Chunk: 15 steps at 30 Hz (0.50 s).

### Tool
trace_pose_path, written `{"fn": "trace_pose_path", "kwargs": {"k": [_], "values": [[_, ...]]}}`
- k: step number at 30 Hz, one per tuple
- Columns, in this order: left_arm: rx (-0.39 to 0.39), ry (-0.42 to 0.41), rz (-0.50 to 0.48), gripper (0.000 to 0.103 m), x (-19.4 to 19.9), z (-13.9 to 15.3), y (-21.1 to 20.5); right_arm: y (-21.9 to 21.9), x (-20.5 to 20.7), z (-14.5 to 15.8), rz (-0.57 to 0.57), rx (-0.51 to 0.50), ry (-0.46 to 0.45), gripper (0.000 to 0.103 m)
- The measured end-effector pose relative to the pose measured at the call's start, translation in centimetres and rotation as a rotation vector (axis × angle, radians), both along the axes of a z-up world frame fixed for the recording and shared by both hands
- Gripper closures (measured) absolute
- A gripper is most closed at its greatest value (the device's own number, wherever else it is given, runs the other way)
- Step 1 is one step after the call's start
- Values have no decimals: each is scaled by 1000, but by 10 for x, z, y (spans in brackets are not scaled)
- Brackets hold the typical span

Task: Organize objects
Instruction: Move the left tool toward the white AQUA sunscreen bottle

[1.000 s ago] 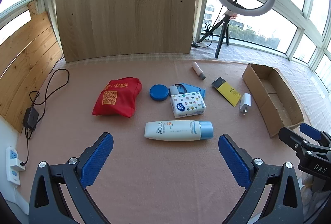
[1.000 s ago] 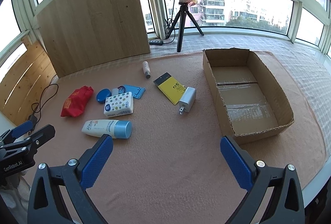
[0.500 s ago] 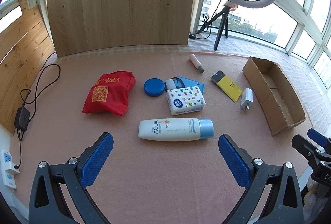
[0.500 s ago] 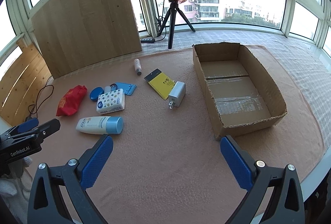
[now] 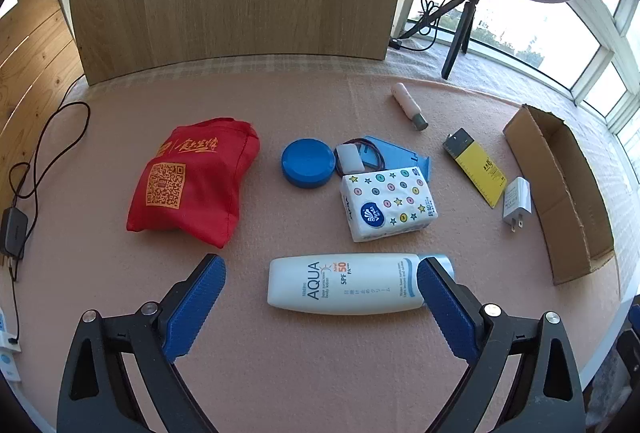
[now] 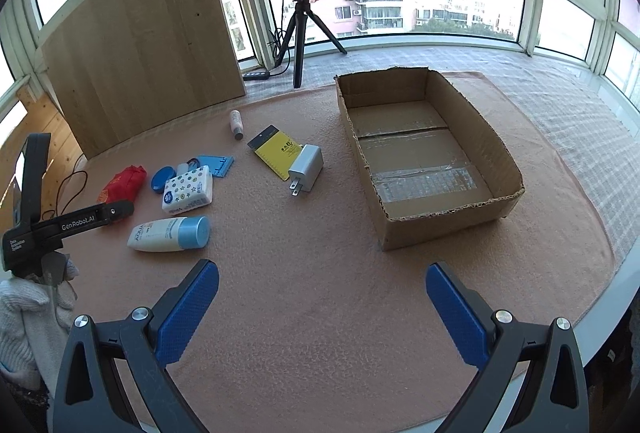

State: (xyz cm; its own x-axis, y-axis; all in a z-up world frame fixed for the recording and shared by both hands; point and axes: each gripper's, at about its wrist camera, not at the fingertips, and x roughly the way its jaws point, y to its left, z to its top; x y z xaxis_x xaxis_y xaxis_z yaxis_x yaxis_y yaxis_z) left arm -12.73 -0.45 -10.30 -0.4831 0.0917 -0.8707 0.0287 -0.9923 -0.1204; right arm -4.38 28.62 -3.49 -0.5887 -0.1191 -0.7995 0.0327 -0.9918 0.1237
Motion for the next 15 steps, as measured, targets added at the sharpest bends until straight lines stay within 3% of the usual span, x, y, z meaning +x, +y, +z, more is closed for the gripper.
{"fn": "trace_pose_path", "kwargs": {"k": [9, 15], "values": [[-7, -59, 5, 8, -28, -31, 3, 14, 10, -3, -36, 2, -13, 1], [31, -110, -16, 8, -38, -43, 6, 18, 12, -4, -45, 2, -20, 1]]}}
